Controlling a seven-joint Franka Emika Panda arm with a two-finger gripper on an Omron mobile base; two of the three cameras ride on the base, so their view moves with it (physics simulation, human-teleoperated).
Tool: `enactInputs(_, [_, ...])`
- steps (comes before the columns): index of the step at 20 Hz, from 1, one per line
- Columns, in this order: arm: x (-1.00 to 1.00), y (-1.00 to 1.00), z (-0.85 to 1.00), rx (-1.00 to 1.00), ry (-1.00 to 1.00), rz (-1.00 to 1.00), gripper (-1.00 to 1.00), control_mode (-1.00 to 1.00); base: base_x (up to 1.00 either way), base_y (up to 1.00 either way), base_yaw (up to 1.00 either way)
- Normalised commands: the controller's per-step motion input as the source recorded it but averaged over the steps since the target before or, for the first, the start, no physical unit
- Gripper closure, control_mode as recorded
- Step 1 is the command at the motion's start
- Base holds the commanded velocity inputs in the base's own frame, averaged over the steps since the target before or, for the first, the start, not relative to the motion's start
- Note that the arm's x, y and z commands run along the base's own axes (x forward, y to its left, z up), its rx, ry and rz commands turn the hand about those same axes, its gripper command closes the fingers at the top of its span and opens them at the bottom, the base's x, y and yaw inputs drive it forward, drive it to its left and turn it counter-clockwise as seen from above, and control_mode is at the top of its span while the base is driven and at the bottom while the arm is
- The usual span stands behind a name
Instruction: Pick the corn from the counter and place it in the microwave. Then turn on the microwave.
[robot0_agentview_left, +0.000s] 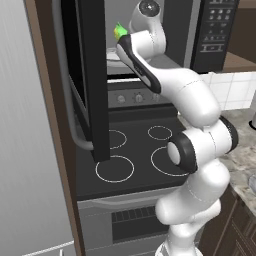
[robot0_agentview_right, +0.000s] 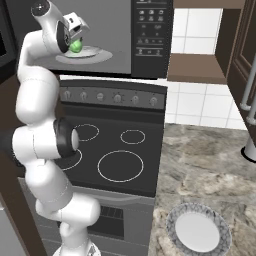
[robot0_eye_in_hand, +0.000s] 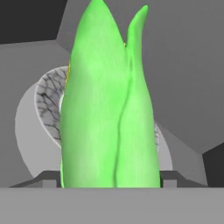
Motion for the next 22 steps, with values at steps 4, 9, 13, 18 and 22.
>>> enactInputs(4, [0.32,0.04,0.00,0.00,0.02,0.00,1.00,-1.00,0.00,0.00,0.00])
enactInputs(9, [0.21,0.06,0.00,0.00,0.07,0.00,1.00,-1.00,0.00,0.00,0.00])
enactInputs(13, [0.25,0.02,0.00,0.00,0.11,0.00,1.00,-1.00,0.00,0.00,0.00])
enactInputs(18, [0.31,0.01,0.00,0.00,0.11,0.00,1.00,-1.00,0.00,0.00,0.00])
enactInputs(22, [0.34,0.02,-0.01,0.00,0.08,0.00,1.00,-1.00,0.00,0.00,0.00])
